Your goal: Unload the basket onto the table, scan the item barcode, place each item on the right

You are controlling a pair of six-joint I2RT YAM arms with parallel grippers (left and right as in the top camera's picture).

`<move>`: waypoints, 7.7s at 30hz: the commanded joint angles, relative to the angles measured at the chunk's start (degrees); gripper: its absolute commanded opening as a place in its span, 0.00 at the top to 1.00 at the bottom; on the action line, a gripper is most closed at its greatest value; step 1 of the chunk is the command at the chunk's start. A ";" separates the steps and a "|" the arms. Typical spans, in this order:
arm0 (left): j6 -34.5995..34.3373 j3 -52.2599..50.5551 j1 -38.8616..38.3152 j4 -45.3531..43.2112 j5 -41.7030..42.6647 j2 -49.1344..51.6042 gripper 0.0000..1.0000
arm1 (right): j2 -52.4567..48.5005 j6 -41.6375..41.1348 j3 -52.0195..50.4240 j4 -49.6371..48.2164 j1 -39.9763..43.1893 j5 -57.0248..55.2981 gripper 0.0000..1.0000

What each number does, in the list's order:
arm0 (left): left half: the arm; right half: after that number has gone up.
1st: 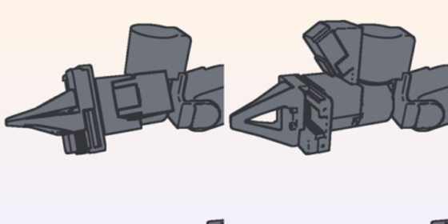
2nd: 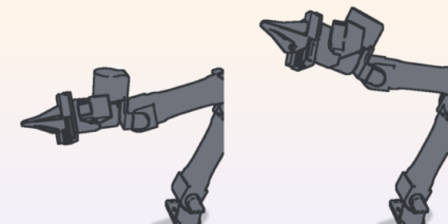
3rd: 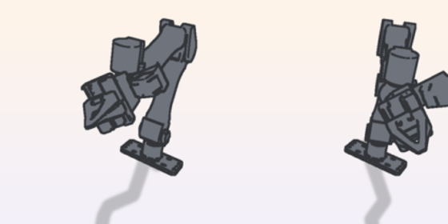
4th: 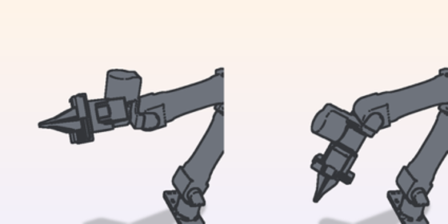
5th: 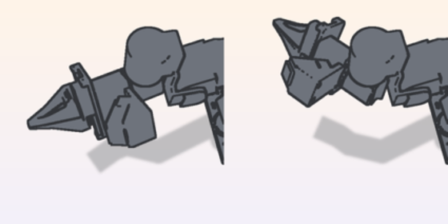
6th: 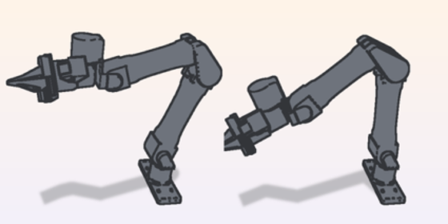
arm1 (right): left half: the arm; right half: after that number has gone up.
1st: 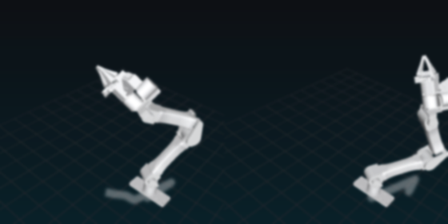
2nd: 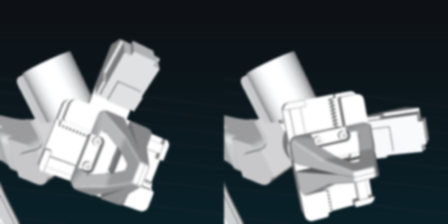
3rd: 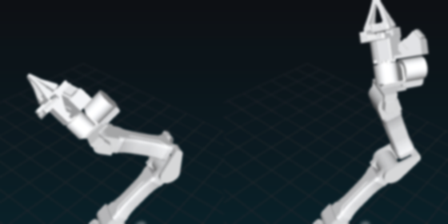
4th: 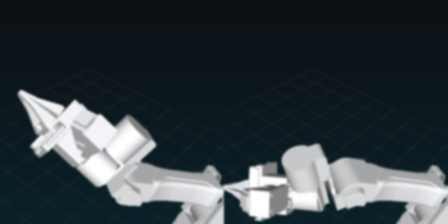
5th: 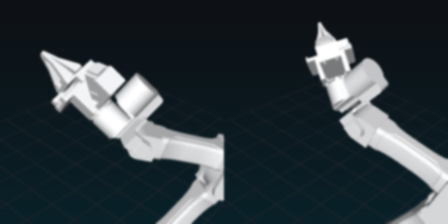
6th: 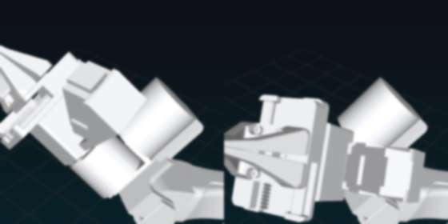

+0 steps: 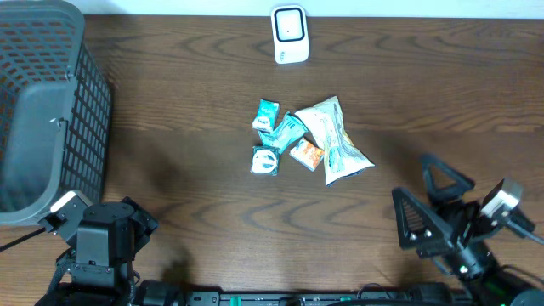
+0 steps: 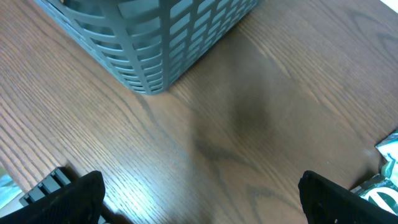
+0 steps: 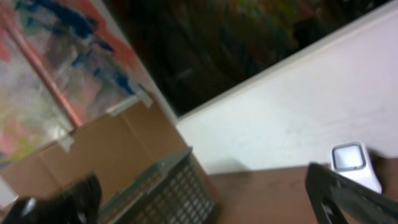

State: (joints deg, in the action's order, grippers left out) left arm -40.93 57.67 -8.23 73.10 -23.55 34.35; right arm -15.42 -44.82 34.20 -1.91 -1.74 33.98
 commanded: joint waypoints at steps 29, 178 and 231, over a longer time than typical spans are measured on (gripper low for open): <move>-0.76 -0.02 0.39 0.17 -1.36 -0.07 0.02 | -46.73 28.81 29.88 27.56 -21.51 -27.67 0.01; -0.76 -0.02 0.39 0.17 -1.36 -0.07 0.02 | -80.17 33.29 34.58 47.71 -4.57 -26.51 0.92; -0.76 -0.02 0.39 0.17 -1.36 -0.07 0.02 | -84.46 37.22 39.32 44.76 -18.18 -34.91 0.99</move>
State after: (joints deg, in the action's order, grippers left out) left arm -40.93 57.67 -8.23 73.12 -23.94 34.35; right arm -106.78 -15.92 71.57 43.29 -23.73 -21.74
